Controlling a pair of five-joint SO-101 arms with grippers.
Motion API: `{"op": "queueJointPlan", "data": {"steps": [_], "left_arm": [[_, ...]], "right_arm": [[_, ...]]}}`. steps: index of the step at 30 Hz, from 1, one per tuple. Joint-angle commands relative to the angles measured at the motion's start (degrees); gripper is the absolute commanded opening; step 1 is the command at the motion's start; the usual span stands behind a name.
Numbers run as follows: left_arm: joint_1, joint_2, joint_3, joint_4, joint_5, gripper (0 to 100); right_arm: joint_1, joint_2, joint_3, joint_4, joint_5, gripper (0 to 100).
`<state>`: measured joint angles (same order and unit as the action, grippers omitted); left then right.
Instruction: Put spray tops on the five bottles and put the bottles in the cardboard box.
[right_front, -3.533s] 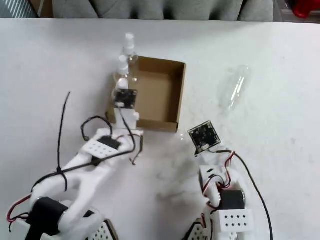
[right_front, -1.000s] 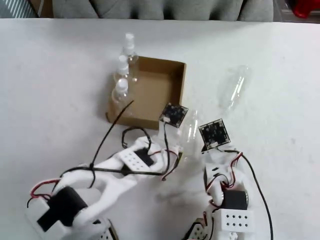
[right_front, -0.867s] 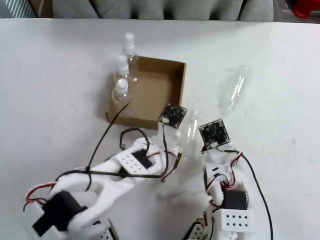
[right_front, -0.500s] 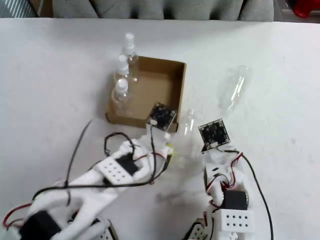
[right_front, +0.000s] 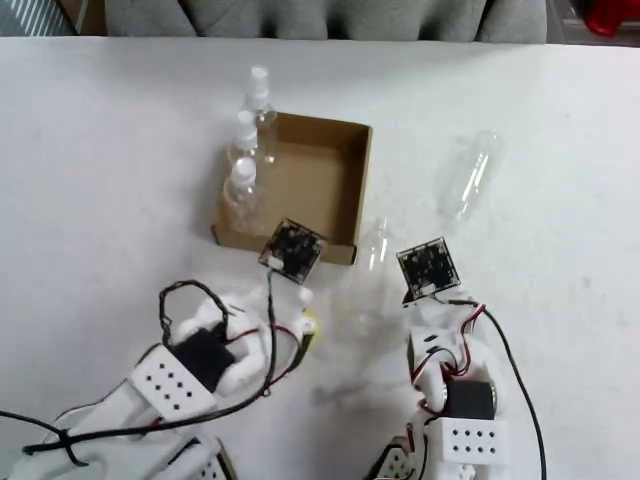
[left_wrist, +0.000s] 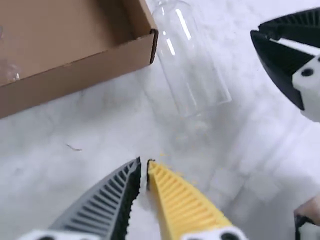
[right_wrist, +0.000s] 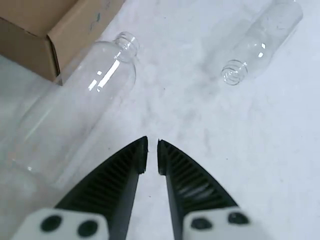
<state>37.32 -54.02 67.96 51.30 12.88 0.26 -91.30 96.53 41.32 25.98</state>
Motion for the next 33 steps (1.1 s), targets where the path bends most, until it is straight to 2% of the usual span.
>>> {"op": "queueJointPlan", "data": {"steps": [1,9,19,24,26,30,33], "left_arm": [[6.9,-1.8,0.0,4.6,-7.5,2],[13.9,-1.9,0.0,7.6,-13.7,2],[21.6,-1.9,0.0,7.6,-14.2,2],[22.0,-1.9,2.6,6.3,-17.9,3],[22.0,-1.9,4.5,4.3,-17.8,7],[21.9,-1.9,7.2,1.7,-17.8,21],[21.3,-1.5,7.6,-1.1,-17.8,24]], "right_arm": [[0.0,-0.6,0.3,-1.0,-0.1,1.6],[0.0,-0.6,0.3,-1.1,0.0,1.7],[-0.1,-0.6,0.3,-1.1,0.1,1.7],[-0.1,-0.6,0.3,-1.1,0.1,1.7],[-0.1,-0.6,0.3,-1.1,0.1,1.7],[0.0,-0.6,0.3,-1.1,0.1,1.7],[0.0,-0.6,0.3,-1.1,0.1,1.7]]}}
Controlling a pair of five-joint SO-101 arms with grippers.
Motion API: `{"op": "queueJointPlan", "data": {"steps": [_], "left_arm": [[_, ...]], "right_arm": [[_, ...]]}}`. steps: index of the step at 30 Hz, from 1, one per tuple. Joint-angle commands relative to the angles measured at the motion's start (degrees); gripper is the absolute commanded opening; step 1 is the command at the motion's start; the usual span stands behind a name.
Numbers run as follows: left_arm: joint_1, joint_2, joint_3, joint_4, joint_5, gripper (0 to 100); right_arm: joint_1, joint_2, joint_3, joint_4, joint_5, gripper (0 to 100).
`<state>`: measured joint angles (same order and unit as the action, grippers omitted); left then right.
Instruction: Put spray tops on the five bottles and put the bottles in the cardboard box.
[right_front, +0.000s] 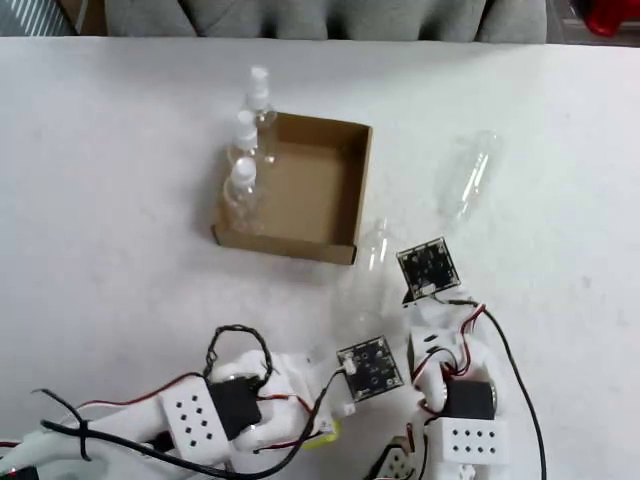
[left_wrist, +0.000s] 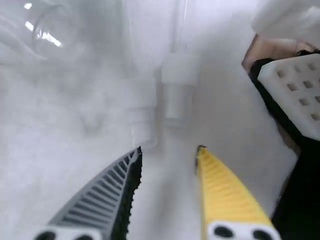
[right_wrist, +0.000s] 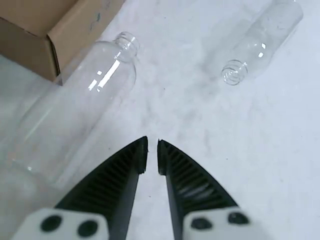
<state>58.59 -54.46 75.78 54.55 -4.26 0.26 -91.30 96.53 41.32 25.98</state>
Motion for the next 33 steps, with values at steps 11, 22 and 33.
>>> {"op": "queueJointPlan", "data": {"steps": [11,22,33], "left_arm": [[-11.0,-0.9,0.3,-9.3,-1.1,17],[-10.9,-0.8,2.5,-12.4,-1.1,17],[-10.8,-0.2,2.3,-12.8,-1.1,17]], "right_arm": [[0.0,-0.6,0.3,-1.1,0.1,1.7],[0.0,-0.6,0.3,-1.1,0.1,1.7],[0.0,-0.6,0.3,-1.1,0.1,1.7]]}}
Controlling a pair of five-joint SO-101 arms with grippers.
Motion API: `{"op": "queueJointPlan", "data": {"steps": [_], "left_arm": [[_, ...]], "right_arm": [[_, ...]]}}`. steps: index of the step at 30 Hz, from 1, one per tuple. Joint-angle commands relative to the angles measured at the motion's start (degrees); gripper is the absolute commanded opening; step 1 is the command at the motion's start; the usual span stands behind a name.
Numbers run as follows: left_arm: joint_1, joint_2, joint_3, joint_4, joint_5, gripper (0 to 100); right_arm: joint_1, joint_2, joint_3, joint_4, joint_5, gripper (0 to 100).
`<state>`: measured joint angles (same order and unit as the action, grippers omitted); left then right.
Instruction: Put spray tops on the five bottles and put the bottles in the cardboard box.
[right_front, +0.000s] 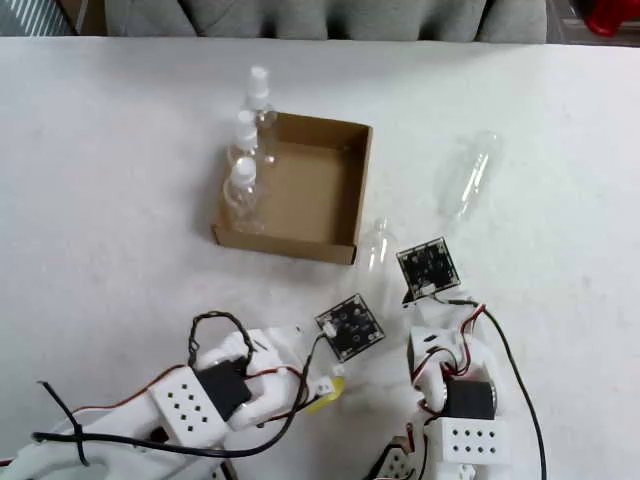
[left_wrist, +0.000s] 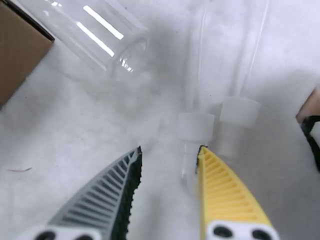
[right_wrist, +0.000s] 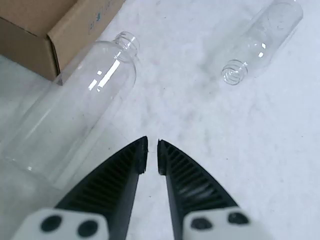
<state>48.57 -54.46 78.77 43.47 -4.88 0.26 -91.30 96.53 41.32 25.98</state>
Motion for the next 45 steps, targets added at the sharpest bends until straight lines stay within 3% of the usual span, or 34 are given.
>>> {"op": "queueJointPlan", "data": {"steps": [1,10,26,32,41,45], "left_arm": [[-0.7,0.9,-1.3,-1.8,-0.5,17],[-0.7,19.6,-7.6,-7.1,-0.1,17],[0.7,21.2,-7.2,-11.4,-0.2,16],[0.8,25.6,-9.0,-12.9,-0.2,2],[0.9,34.6,-17.4,-1.6,-0.7,4],[-1.1,33.5,-18.3,2.9,-6.2,4]], "right_arm": [[0.0,-0.6,0.3,-1.1,0.1,1.7],[-0.1,-0.6,0.3,-1.1,0.1,1.7],[-0.3,-0.6,0.3,-1.1,0.1,1.7],[-0.3,-0.6,0.4,-1.0,0.1,1.7],[-0.2,-0.6,0.4,-0.9,0.1,1.7],[-0.2,-0.6,0.4,-0.9,0.1,1.7]]}}
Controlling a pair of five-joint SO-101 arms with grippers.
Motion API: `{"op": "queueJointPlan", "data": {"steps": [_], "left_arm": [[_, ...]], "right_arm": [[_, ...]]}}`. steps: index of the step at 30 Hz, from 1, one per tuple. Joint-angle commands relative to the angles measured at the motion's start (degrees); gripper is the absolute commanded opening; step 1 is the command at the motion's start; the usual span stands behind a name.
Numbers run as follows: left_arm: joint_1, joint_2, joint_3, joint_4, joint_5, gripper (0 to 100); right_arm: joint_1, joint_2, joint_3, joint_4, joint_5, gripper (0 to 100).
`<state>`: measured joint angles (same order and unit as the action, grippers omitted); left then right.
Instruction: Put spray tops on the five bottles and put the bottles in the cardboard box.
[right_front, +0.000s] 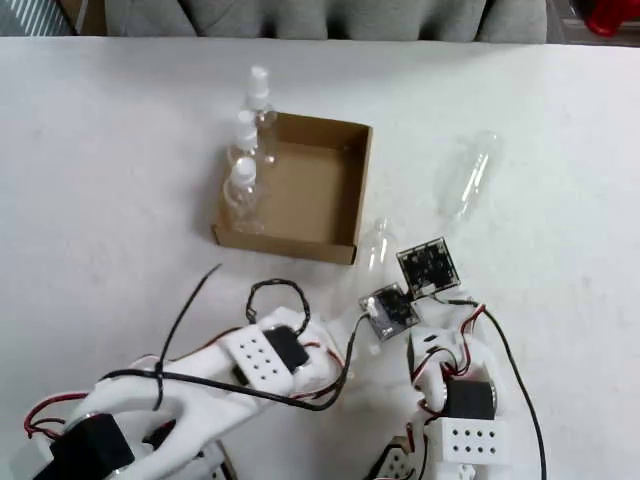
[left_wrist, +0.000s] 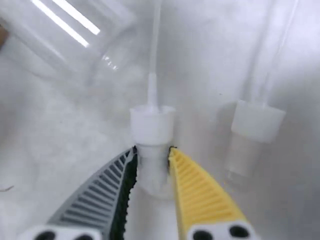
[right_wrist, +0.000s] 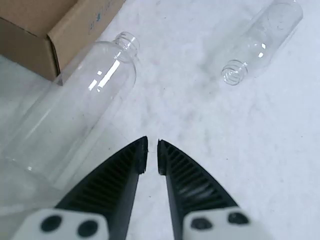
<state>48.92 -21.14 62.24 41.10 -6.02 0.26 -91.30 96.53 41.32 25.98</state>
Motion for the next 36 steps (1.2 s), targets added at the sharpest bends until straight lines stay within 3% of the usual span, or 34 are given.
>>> {"op": "queueJointPlan", "data": {"steps": [1,7,16,22,29,36], "left_arm": [[-2.1,-0.5,-1.8,5.9,-6.3,4],[-6.2,-4.4,-1.2,7.8,-11.6,4],[-24.7,-4.9,-4.9,9.7,-27.5,4],[-26.0,-4.9,-10.7,17.8,-29.0,12],[-25.1,-5.0,-13.1,18.5,-17.5,17],[-20.3,-5.0,-19.0,23.1,12.7,17]], "right_arm": [[-0.2,-0.6,0.4,-0.9,0.1,1.7],[-0.3,-0.6,0.4,-0.9,0.1,1.7],[-0.3,-0.6,0.4,-0.9,0.1,1.7],[-0.3,-0.6,0.4,-1.0,0.1,1.7],[-0.3,-0.6,0.4,-1.0,0.1,1.7],[-0.3,-0.6,0.4,-1.1,0.4,1.7]]}}
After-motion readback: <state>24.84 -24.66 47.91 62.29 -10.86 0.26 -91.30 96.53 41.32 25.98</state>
